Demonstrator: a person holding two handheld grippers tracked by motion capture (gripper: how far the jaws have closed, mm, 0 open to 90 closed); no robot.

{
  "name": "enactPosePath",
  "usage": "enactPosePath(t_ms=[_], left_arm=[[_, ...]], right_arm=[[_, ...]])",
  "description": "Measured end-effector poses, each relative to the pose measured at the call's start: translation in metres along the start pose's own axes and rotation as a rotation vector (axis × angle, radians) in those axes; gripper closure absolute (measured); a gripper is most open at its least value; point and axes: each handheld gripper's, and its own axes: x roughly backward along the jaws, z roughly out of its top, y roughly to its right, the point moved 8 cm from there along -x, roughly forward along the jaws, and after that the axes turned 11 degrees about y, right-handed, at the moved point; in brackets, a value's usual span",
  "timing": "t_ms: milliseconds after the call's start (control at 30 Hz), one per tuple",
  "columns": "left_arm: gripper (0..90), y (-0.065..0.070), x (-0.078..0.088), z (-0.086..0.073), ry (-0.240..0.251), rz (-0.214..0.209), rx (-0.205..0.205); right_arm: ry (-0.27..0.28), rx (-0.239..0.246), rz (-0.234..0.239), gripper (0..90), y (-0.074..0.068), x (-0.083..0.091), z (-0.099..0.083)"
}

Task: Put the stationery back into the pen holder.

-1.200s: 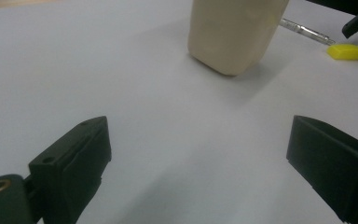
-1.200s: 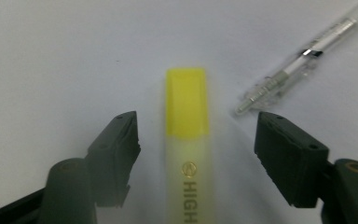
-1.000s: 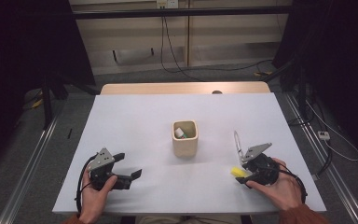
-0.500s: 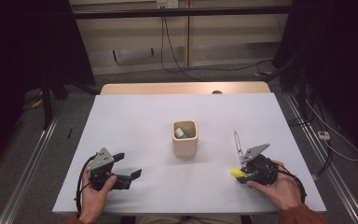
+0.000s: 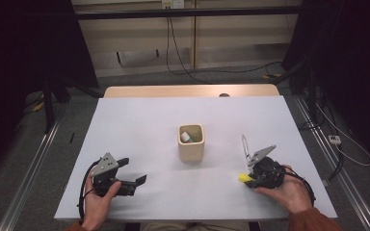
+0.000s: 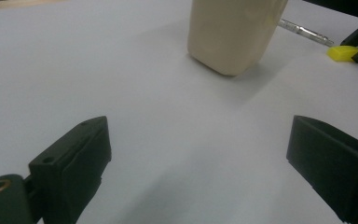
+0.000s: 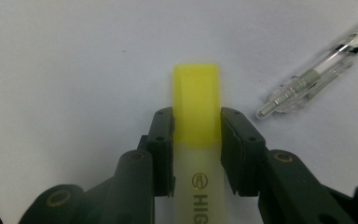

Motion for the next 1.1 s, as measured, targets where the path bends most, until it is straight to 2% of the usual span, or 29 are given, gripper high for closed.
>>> enactPosePath(t_ms=[67, 233, 333, 633, 967, 1100], left_arm=[[6.4, 0.000, 0.000, 0.000, 0.000, 0.000, -0.001], [6.3, 0.000, 0.000, 0.000, -0.001, 0.000, -0.003], [6.3, -0.001, -0.001, -0.001, -0.002, 0.001, 0.002], [6.3, 0.000, 0.000, 0.000, -0.001, 0.002, -0.001], [6.4, 0.000, 0.000, -0.001, -0.004, 0.003, -0.002], [6.4, -0.001, 0.000, -0.001, -0.001, 0.005, 0.000]], right_arm=[[0.001, 0.011, -0.001, 67.7, -0.001, 0.000, 0.000], [0.002, -0.002, -0.003, 67.8, -0.001, 0.001, 0.000], [0.008, 0.015, -0.005, 67.9, -0.001, 0.001, 0.001], [0.103, -0.001, 0.011, 67.9, -0.003, 0.006, 0.009], [0.220, -0.011, -0.016, 67.9, 0.002, 0.020, 0.020], [0.279, -0.030, -0.019, 67.9, 0.004, 0.025, 0.024]])
